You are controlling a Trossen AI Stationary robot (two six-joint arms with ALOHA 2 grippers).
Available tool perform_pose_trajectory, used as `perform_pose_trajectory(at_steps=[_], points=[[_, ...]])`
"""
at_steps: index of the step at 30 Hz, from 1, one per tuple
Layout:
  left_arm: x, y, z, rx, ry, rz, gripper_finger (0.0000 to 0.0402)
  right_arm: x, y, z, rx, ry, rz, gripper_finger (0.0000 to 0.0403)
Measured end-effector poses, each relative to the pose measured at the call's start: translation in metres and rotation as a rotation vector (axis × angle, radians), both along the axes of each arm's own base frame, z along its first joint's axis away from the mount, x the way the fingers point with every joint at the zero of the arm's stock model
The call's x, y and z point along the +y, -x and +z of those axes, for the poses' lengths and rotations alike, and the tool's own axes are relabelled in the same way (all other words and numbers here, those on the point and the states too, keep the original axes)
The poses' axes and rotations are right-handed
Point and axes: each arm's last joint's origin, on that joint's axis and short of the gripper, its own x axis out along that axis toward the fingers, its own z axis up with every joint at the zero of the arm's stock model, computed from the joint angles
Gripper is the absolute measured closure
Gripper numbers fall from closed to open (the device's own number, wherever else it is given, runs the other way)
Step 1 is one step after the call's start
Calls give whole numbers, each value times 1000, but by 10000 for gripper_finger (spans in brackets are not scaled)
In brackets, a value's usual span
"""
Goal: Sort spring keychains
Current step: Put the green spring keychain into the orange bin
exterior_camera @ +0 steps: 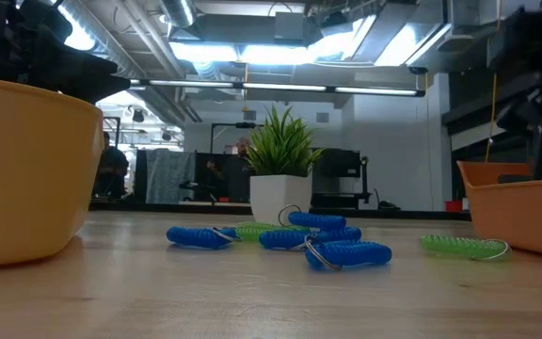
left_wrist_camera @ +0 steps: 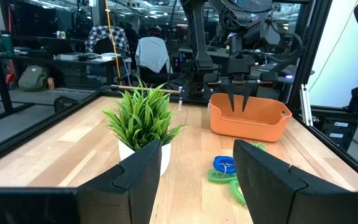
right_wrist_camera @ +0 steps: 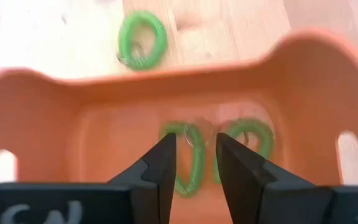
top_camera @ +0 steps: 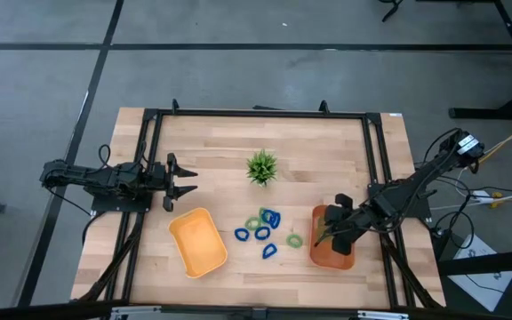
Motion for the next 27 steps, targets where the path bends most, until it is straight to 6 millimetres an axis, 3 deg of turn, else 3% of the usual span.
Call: perform_pose_trajectory(at_steps=[7, 27], points=[[0, 0, 0, 0, 0, 0, 205, 3, -8, 16, -89, 59, 16, 288], [0, 0, 0, 0, 0, 0, 205, 10, -12, 23, -217, 135, 70, 288]])
